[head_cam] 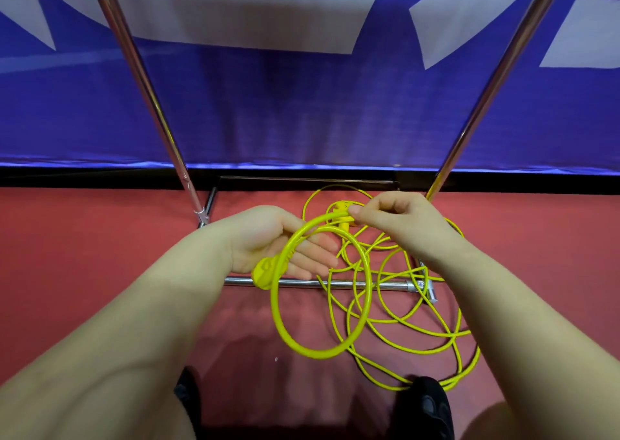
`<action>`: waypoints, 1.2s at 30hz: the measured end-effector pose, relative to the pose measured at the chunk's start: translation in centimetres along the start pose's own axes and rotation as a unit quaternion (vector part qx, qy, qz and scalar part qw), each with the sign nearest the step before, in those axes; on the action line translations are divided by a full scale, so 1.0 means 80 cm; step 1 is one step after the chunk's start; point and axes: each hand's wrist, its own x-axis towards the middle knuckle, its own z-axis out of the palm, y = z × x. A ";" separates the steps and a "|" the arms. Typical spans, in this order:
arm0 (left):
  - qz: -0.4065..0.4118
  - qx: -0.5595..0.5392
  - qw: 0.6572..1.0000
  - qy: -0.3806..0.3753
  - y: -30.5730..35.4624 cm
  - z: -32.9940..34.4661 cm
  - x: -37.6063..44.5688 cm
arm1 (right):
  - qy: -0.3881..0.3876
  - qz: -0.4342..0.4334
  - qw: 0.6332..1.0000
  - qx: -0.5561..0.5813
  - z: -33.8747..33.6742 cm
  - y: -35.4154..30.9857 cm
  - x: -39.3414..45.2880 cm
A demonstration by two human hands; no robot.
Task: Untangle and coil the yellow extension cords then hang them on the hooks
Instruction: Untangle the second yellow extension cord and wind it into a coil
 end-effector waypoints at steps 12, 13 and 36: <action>-0.021 0.097 0.992 -0.075 0.014 0.027 -0.016 | 0.020 0.034 0.969 -0.244 0.026 -0.007 -0.009; -0.005 0.070 0.995 -0.065 0.015 0.026 -0.014 | -0.002 0.054 0.965 -0.257 0.022 -0.005 -0.007; -0.073 0.086 0.992 -0.060 0.015 0.015 -0.017 | 0.035 0.002 0.992 -0.123 0.000 0.023 0.001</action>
